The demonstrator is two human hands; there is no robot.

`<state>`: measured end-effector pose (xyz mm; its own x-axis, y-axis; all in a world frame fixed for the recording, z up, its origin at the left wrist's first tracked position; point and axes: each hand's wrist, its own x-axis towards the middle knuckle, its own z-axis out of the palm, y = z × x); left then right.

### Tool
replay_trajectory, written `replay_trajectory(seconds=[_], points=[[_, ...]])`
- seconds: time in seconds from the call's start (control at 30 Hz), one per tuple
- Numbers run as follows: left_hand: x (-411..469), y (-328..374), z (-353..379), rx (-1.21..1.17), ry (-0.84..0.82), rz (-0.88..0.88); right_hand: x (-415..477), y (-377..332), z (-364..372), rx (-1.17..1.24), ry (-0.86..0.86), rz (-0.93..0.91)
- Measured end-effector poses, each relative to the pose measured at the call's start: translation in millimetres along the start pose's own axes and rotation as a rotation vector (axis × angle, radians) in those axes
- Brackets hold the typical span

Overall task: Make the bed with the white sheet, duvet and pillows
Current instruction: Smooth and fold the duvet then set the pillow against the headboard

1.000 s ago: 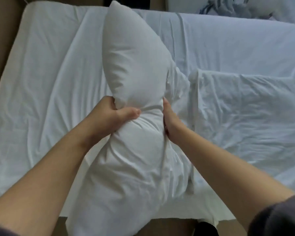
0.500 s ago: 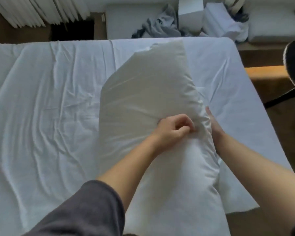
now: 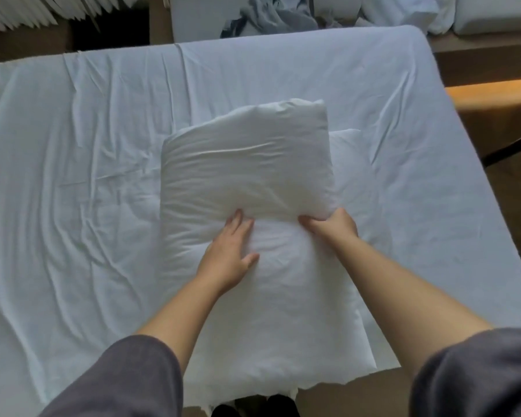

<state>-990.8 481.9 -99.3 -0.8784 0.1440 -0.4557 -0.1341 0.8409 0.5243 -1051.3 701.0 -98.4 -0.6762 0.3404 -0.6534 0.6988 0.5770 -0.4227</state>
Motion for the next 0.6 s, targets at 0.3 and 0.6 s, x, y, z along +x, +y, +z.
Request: replay_trajectory(seconds=[0.3, 0.6], points=[[-43, 8, -39, -0.077, 0.278, -0.193, -80, -70, -47, 0.399, -0.037, -0.439], [0, 38, -10, -0.034, 0.268, -0.436, 67, 32, -201, -0.157, 0.200, -0.042]])
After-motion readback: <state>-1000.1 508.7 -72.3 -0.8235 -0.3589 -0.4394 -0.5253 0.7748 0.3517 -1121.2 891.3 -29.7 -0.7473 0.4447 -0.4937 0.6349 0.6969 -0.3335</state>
